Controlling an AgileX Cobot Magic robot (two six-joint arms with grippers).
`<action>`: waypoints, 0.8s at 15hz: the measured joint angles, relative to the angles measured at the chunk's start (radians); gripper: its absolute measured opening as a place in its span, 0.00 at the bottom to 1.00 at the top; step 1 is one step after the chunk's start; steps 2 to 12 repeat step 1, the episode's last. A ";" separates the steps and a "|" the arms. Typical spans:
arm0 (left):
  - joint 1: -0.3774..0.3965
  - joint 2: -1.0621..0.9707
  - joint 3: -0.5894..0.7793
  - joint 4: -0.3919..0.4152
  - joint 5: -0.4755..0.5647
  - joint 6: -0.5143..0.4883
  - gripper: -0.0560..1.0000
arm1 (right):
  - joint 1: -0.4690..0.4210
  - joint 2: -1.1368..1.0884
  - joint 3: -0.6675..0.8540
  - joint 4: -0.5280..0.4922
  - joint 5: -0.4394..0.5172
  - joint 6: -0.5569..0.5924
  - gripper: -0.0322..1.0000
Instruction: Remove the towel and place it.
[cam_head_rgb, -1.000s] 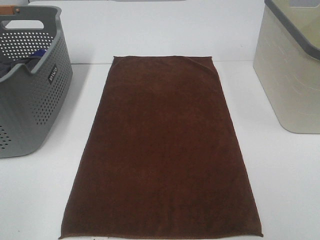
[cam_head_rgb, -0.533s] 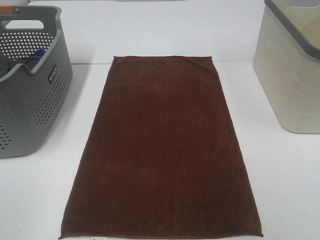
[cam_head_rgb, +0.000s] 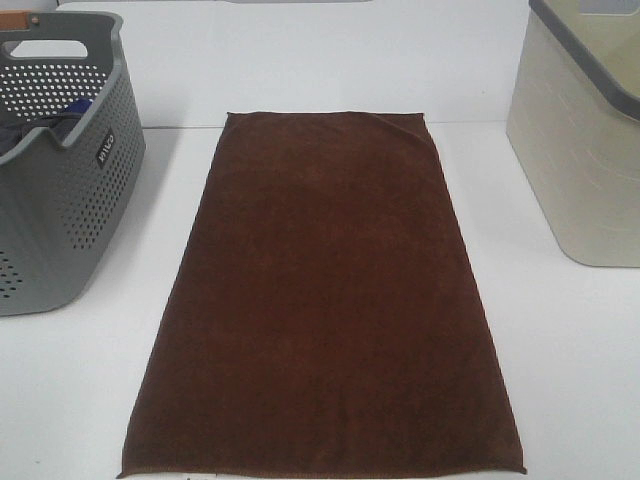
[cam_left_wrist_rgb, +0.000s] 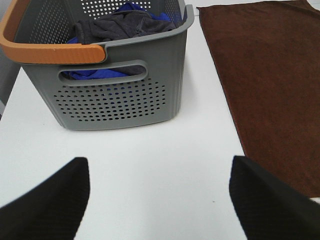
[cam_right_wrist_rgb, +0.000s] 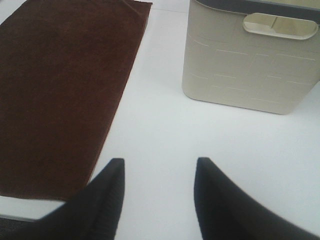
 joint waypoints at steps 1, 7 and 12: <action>0.000 0.000 0.000 0.000 0.000 0.000 0.75 | 0.000 0.000 0.000 0.000 0.000 0.000 0.45; 0.000 0.000 0.000 0.000 0.000 0.000 0.75 | 0.000 0.000 0.000 0.000 0.000 0.000 0.45; 0.000 0.000 0.000 0.000 0.000 0.000 0.75 | 0.000 0.000 0.000 0.000 0.000 0.000 0.45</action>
